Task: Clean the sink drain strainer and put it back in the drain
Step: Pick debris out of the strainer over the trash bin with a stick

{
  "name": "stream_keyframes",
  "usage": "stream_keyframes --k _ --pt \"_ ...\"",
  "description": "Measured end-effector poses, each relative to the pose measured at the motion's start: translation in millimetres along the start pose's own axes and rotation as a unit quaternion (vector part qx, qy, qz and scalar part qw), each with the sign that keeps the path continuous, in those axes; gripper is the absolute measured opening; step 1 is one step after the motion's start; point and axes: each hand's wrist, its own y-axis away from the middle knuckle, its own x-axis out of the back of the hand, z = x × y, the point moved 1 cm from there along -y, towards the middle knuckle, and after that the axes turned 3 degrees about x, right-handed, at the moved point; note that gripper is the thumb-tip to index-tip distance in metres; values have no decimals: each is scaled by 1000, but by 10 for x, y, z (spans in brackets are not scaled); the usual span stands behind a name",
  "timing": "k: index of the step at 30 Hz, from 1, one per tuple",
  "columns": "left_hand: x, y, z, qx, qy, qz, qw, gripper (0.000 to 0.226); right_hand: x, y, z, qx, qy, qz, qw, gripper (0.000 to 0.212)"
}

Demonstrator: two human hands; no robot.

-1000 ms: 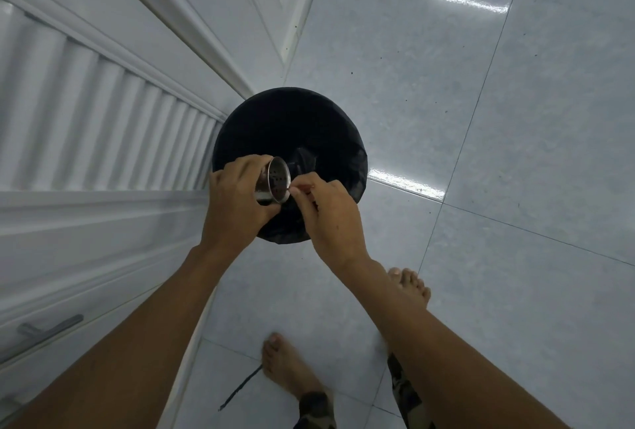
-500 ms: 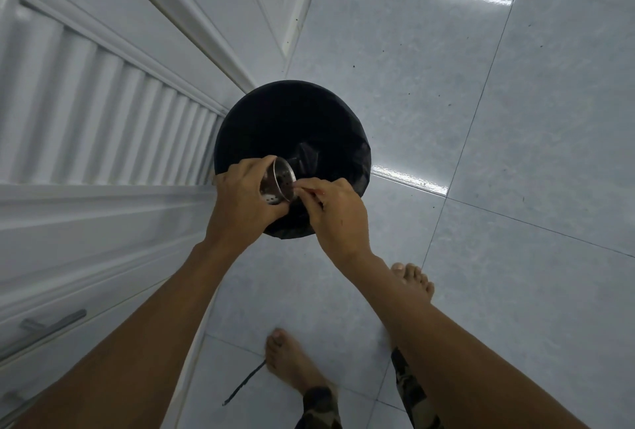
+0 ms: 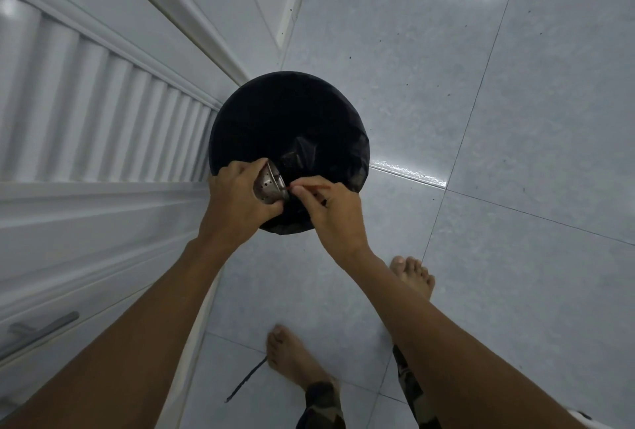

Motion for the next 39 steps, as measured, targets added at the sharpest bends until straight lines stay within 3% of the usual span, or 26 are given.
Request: stream_keyframes --k 2,5,10,14,18,22,26,30,34,37,39 --pt "-14 26 29 -17 2 -4 1000 82 -42 -9 41 -26 7 -13 1000 17" --pt "-5 1 37 22 8 -4 1000 78 -12 -44 98 -53 7 61 997 20" --pt "10 -12 79 25 20 -32 999 66 -114 -38 77 -31 -3 -14 999 18" --pt "52 -3 76 48 17 -3 999 58 -87 -101 127 -73 5 78 994 20" --pt "57 -6 81 32 10 -11 999 53 -144 -113 78 -30 -17 -20 999 18" --pt "61 10 72 39 17 -12 999 53 -113 -189 90 -77 -22 65 995 18" --pt "62 0 69 30 33 -5 999 49 -120 -208 71 -63 -56 -23 996 16" --pt "64 -23 34 48 36 -12 998 51 -64 -273 76 -86 -38 76 993 17" --pt "54 -55 32 45 27 -22 998 53 -123 -331 59 -103 -40 -45 993 14" --pt "34 -52 24 26 0 -20 999 52 -82 -394 83 -125 10 25 992 20" --pt "18 -54 -5 28 -22 -10 999 53 -38 -445 48 -118 -22 41 992 19"
